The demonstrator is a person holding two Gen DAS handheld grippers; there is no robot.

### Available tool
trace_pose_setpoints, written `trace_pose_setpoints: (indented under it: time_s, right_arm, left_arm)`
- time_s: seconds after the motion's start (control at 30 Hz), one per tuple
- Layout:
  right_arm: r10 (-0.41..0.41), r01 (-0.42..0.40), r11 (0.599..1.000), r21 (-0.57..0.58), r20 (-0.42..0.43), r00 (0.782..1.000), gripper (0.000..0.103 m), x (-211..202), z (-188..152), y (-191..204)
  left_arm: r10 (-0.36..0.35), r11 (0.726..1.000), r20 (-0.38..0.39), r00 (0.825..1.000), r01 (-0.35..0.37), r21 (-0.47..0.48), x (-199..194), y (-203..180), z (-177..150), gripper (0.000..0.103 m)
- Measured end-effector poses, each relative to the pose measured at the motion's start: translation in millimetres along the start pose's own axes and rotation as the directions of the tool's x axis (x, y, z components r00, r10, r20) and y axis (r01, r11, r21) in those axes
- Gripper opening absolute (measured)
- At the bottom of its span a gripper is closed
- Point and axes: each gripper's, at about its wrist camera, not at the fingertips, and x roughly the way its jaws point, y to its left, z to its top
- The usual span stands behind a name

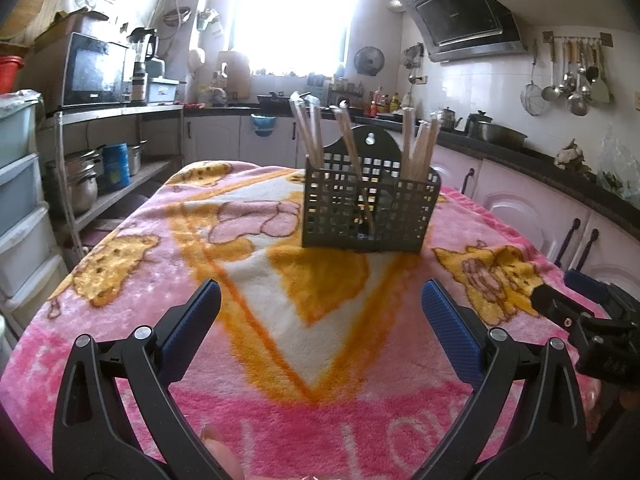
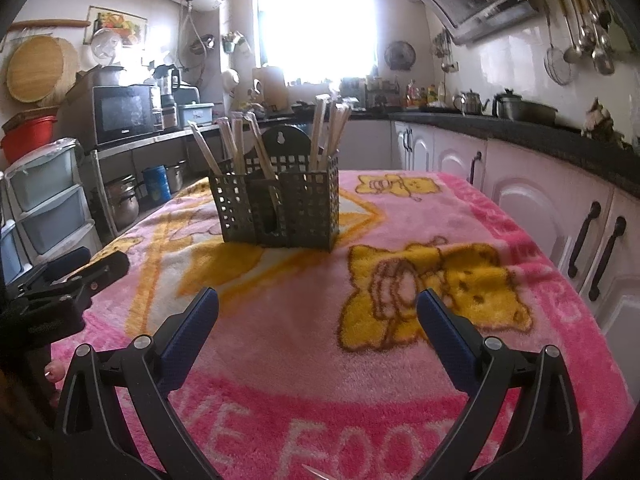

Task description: Organize utensils

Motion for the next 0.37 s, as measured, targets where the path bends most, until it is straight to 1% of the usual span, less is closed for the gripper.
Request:
trace_pose_setpoints:
  time_s: [0.07,0.13,0.17,0.23,0.3,0.37]
  right_arm:
    - [-0.019,0.020,0.999,0.027,-0.029,0.999,0.097,2,1,-9]
    - [-0.049,0.052,0.997,0.055,-0.056,0.997,0.097,6,3,-22]
    - [-0.076,0.081,0.994,0.069,-0.076,0.994,0.097,8,4,-32]
    - [-0.120,0.131,0.988,0.077,-0.132,0.984,0.097,17,8,-52]
    - [-0.189,0.211,0.973,0.090,-0.204,0.961,0.097,30,12,-83]
    - [-0.255,0.288,0.954,0.082,-0.282,0.925,0.097,45,14,-111]
  left_arm:
    - [0.004,1.000,-0.010,1.000,-0.004,-0.020,1,7,2,0.092]
    - [0.025,0.999,-0.016,1.000,-0.025,-0.043,2,18,5,0.092]
    - [0.045,0.998,-0.019,0.999,-0.046,-0.049,3,25,7,0.092]
    - [0.108,0.992,-0.036,0.993,-0.110,-0.059,6,44,13,0.092]
    - [0.142,0.986,-0.058,0.988,-0.147,-0.082,11,67,19,0.092]
    - [0.189,0.973,-0.114,0.975,-0.202,-0.111,20,102,29,0.092]
